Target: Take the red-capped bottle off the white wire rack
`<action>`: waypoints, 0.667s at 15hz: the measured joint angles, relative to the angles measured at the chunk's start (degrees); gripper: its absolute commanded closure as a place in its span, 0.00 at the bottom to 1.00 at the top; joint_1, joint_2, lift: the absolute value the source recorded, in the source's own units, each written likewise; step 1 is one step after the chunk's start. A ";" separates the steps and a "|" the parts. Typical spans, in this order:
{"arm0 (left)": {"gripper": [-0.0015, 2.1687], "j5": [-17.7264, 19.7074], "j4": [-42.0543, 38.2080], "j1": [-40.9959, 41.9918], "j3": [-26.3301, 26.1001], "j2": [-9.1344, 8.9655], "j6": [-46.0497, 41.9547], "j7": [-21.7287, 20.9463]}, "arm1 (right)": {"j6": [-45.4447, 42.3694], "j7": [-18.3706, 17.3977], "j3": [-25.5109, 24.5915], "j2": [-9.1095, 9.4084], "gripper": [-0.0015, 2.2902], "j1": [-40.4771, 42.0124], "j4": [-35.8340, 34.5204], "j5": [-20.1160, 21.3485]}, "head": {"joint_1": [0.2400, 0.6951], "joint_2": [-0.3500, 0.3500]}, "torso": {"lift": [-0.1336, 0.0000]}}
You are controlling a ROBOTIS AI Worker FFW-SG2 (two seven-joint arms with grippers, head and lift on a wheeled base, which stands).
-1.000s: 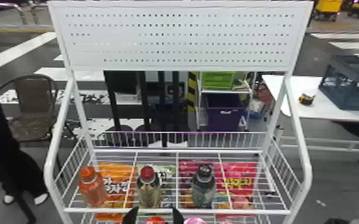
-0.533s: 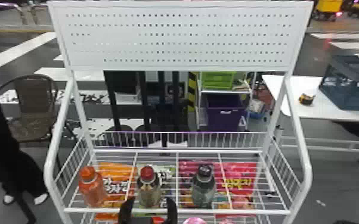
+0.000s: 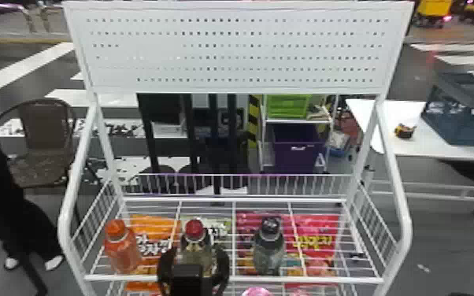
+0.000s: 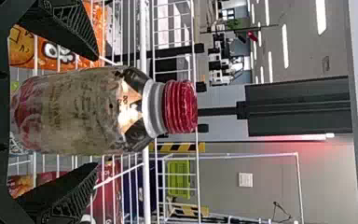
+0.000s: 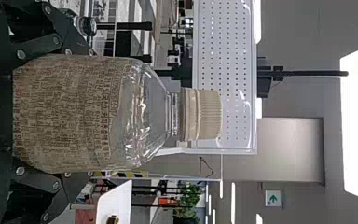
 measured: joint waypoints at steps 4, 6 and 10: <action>0.91 -0.06 0.64 -0.59 0.75 0.09 -0.39 -0.15 | 1.02 0.00 -0.15 -0.03 0.37 -1.16 0.88 -0.09 | 0.57 0.50 | 1.00; 0.91 -0.25 -1.31 0.55 0.76 0.38 -0.43 0.20 | 1.89 0.00 -0.15 -0.07 0.37 -1.74 1.07 -0.10 | 0.57 0.50 | 1.00; 0.91 -0.56 -10.46 5.79 1.13 2.07 0.54 0.64 | 4.21 0.00 -0.15 -0.12 0.37 -2.96 1.29 -0.09 | 0.57 0.50 | 1.00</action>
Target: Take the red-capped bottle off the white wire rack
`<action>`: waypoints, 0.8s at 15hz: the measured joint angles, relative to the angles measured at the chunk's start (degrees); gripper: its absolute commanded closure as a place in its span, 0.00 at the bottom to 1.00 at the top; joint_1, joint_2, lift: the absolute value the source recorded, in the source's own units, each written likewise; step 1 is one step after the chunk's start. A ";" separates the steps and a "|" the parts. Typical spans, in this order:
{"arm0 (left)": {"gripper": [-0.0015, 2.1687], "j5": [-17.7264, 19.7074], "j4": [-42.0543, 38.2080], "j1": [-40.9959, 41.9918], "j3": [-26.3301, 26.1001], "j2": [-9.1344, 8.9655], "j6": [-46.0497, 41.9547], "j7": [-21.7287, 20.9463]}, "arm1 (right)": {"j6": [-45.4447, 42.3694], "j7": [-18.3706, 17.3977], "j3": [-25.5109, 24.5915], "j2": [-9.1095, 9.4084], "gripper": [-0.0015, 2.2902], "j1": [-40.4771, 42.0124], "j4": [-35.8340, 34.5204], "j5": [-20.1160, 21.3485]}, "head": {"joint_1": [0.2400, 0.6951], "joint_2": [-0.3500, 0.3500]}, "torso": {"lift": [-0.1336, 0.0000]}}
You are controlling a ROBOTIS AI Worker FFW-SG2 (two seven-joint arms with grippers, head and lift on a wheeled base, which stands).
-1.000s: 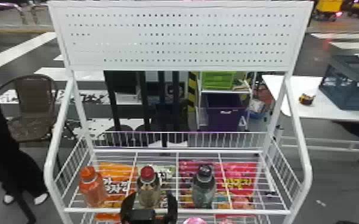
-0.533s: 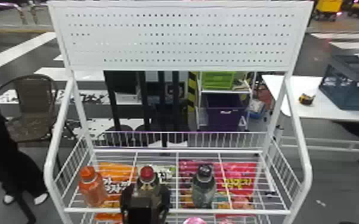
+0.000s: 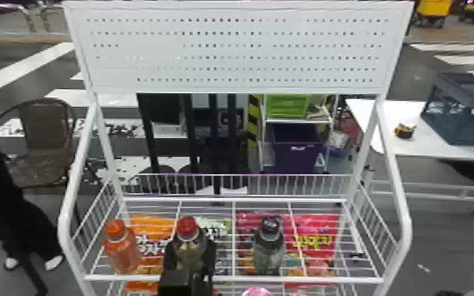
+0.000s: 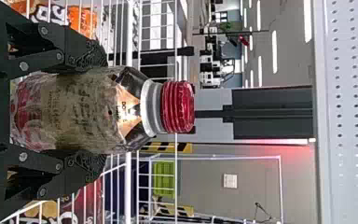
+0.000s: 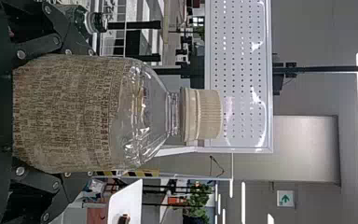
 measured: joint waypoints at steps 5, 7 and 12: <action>0.91 -1.84 -17.62 10.72 3.34 3.33 6.06 -0.11 | 2.59 0.00 0.21 0.09 0.37 -1.16 -0.24 0.32 | 0.57 0.50 | 1.00; 0.91 -2.26 -25.27 16.16 6.05 4.74 8.86 -1.14 | 2.78 0.00 0.26 0.09 0.37 -1.26 -0.22 0.34 | 0.57 0.50 | 1.00; 0.91 -2.65 -41.69 27.10 14.77 6.10 18.24 -8.14 | 2.55 0.00 0.56 0.20 0.37 -1.23 0.01 0.26 | 0.57 0.50 | 1.00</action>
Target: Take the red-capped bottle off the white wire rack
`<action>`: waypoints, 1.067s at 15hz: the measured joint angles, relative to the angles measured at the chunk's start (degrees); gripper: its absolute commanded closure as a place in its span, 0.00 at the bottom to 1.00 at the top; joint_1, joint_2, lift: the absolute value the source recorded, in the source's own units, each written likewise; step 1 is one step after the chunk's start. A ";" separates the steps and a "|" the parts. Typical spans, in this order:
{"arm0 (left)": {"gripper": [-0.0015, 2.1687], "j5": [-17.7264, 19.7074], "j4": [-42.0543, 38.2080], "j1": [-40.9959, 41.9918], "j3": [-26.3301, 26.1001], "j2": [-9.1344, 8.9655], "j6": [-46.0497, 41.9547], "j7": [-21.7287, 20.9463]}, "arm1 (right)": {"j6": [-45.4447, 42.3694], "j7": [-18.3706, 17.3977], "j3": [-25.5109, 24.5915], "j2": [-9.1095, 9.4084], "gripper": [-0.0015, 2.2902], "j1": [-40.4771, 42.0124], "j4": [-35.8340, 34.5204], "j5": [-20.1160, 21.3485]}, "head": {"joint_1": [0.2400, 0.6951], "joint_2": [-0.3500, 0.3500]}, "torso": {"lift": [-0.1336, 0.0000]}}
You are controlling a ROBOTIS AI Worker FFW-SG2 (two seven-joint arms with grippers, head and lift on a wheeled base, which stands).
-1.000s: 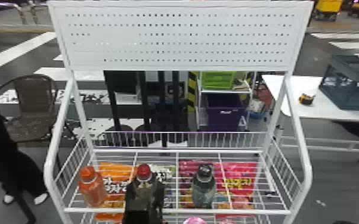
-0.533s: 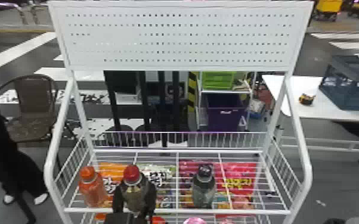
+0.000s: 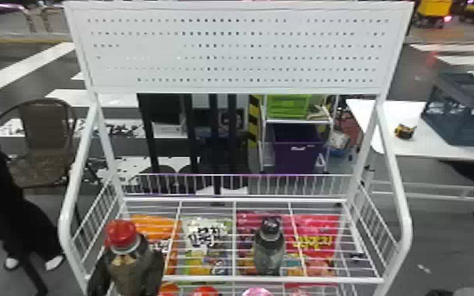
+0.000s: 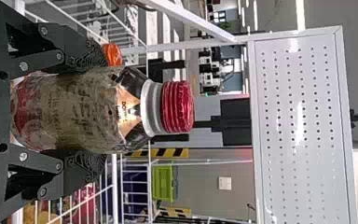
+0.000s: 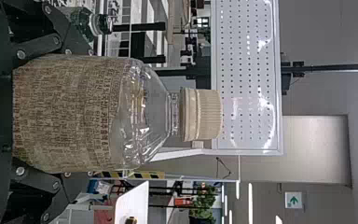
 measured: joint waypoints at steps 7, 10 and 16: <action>0.91 0.67 -5.43 5.36 6.23 -0.06 1.45 -1.54 | -0.58 0.00 0.15 0.06 0.37 0.66 -0.59 0.03 | 0.57 0.50 | 1.00; 0.91 0.67 -5.74 5.46 6.46 -0.27 1.45 -1.57 | -0.58 0.00 0.16 0.06 0.37 0.73 -0.86 0.18 | 0.57 0.50 | 1.00; 0.91 0.55 -6.43 5.68 6.96 -0.37 1.45 -1.36 | -0.57 0.05 0.15 0.03 0.37 0.71 -1.05 0.10 | 0.57 0.50 | 1.00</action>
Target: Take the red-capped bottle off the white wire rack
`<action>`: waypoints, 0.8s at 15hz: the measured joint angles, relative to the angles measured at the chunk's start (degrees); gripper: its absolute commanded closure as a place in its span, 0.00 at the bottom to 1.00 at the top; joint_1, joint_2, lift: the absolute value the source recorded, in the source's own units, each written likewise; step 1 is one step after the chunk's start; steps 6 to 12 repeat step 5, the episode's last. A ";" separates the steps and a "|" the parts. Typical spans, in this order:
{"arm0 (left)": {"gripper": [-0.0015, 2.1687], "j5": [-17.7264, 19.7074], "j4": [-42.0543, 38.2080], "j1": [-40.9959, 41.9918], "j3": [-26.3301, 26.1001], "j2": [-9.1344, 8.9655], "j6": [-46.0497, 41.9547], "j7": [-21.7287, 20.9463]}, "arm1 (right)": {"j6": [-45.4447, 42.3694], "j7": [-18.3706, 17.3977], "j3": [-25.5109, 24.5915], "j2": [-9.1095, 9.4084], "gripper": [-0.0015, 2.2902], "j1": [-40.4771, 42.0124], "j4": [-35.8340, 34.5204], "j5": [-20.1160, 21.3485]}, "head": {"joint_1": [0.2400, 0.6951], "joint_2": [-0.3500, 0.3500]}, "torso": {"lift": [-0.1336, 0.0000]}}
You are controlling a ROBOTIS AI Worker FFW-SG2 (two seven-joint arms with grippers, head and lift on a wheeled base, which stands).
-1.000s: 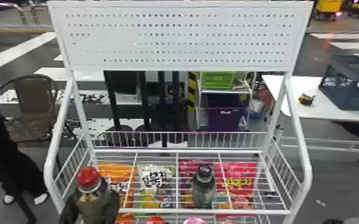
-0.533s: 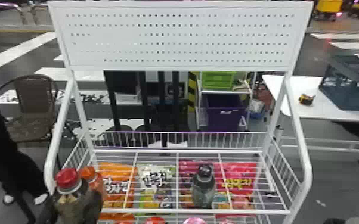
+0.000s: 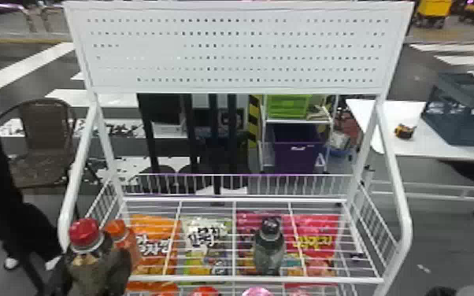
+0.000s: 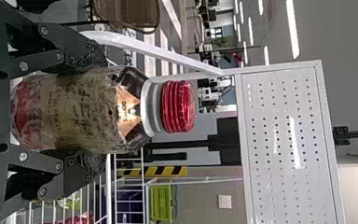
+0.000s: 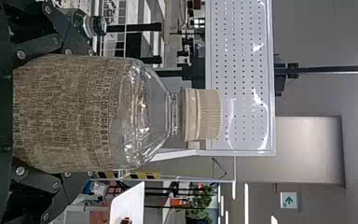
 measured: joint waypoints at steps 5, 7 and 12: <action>0.91 -0.20 -0.35 0.40 0.03 0.00 0.00 0.01 | -0.25 0.04 0.00 -0.05 0.37 0.06 0.36 -0.17 | 0.57 0.50 | 1.00; 0.91 -0.20 -0.35 0.40 0.03 0.00 0.00 0.01 | -0.25 0.04 0.00 -0.05 0.37 0.06 0.36 -0.17 | 0.57 0.50 | 1.00; 0.91 -0.20 -0.35 0.40 0.03 0.00 0.00 0.01 | -0.25 0.04 0.00 -0.05 0.37 0.06 0.36 -0.17 | 0.57 0.50 | 1.00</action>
